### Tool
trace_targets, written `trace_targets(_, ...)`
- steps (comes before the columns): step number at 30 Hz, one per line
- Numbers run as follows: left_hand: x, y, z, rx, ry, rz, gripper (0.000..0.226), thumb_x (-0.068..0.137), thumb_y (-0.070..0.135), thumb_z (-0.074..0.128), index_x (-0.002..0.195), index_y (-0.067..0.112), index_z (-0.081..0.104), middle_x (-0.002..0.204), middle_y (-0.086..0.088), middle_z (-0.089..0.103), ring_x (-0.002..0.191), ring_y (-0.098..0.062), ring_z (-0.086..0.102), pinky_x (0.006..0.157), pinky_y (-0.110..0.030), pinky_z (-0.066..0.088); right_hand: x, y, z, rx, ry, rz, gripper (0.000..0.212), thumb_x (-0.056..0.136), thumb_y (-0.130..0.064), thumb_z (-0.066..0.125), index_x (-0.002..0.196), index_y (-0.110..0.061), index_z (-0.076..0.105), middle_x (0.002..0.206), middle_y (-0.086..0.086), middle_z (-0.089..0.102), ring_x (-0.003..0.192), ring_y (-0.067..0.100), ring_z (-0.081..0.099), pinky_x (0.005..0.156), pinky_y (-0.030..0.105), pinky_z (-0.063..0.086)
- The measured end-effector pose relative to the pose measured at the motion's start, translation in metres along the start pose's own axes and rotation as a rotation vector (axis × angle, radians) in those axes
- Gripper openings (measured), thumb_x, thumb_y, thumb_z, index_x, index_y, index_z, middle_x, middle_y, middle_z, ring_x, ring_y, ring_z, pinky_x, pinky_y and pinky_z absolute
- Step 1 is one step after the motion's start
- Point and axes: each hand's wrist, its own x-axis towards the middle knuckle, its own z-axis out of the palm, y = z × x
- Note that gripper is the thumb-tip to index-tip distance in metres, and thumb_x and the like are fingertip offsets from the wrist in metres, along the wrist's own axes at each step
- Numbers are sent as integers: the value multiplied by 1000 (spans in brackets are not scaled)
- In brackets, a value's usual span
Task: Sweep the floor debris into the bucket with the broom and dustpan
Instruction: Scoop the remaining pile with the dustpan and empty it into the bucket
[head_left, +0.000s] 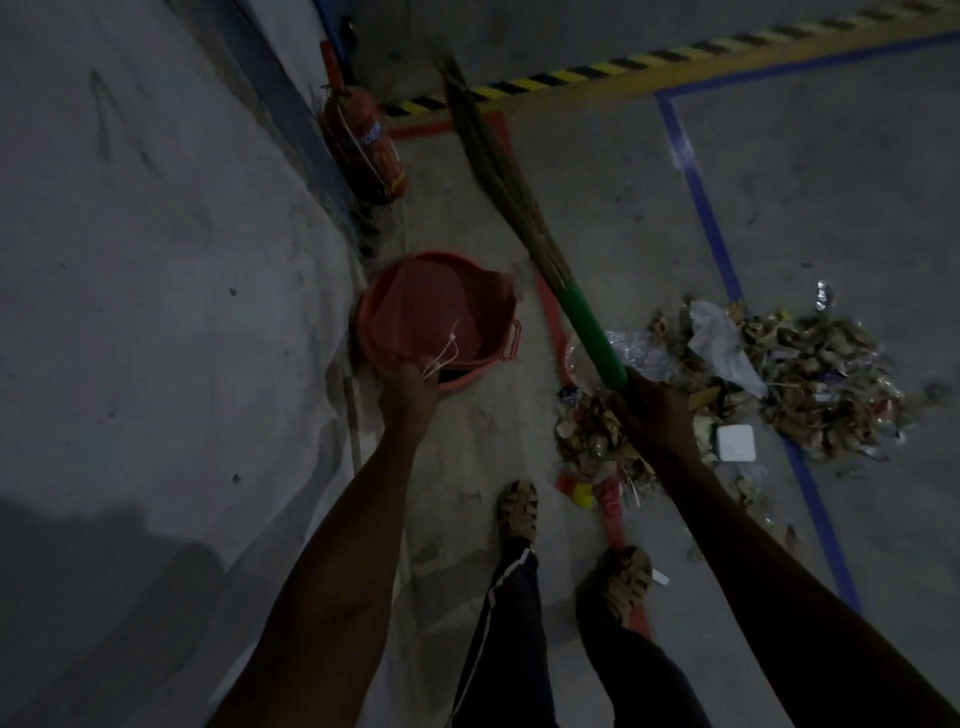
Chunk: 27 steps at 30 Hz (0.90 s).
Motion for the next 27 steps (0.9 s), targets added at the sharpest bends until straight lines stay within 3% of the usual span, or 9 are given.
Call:
trace_targets(3,-28,9,23,0,-48,59,46,96,37,59,116,-4,61,118,-26,63,111,-40,58,92,-43,43,-34,13,-21,-23,53,63,25,97,-20,64,119,-10,69,72,-5,62,58,11,59,51,19,36)
trace_targets(7,-90,34,47,44,-70,161,41,101,32,53,122,-3,61,118,-18,64,113,-35,58,90,-35,39,-95,43,-53,18,127,199,35,97,-25,66,129,-11,66,80,-2,65,71,20,65,59,28,40)
trace_targets(10,-134,39,80,-23,-133,131,46,102,40,46,120,1,60,111,-19,66,105,-38,62,86,-41,47,-149,79,-74,-3,144,260,35,97,-27,66,129,-13,66,75,4,67,64,22,65,57,35,49)
trace_targets(12,-162,36,108,-34,-132,98,49,102,44,44,124,2,57,115,-21,64,106,-40,62,87,-43,50,-186,103,-85,3,150,306,30,98,-29,64,124,-12,68,71,2,66,56,15,63,53,33,52)
trace_targets(14,-202,37,130,-16,-123,34,50,102,44,42,127,2,54,123,-23,60,111,-41,58,92,-45,46,-223,126,-92,39,127,360,24,100,-29,61,116,-12,68,65,-2,63,46,7,59,44,30,51)
trace_targets(18,-274,28,171,9,-76,-30,47,104,39,42,132,2,49,128,-23,57,114,-41,55,91,-45,44,-279,170,-93,94,72,399,22,102,-30,58,111,-11,64,61,3,63,41,14,61,40,38,54)
trace_targets(27,-310,-21,278,-11,102,-232,46,103,38,43,127,-1,51,119,-23,62,106,-42,62,82,-47,48,-306,260,-16,69,-146,433,22,102,-29,56,95,-10,62,63,6,62,47,21,63,47,38,55)
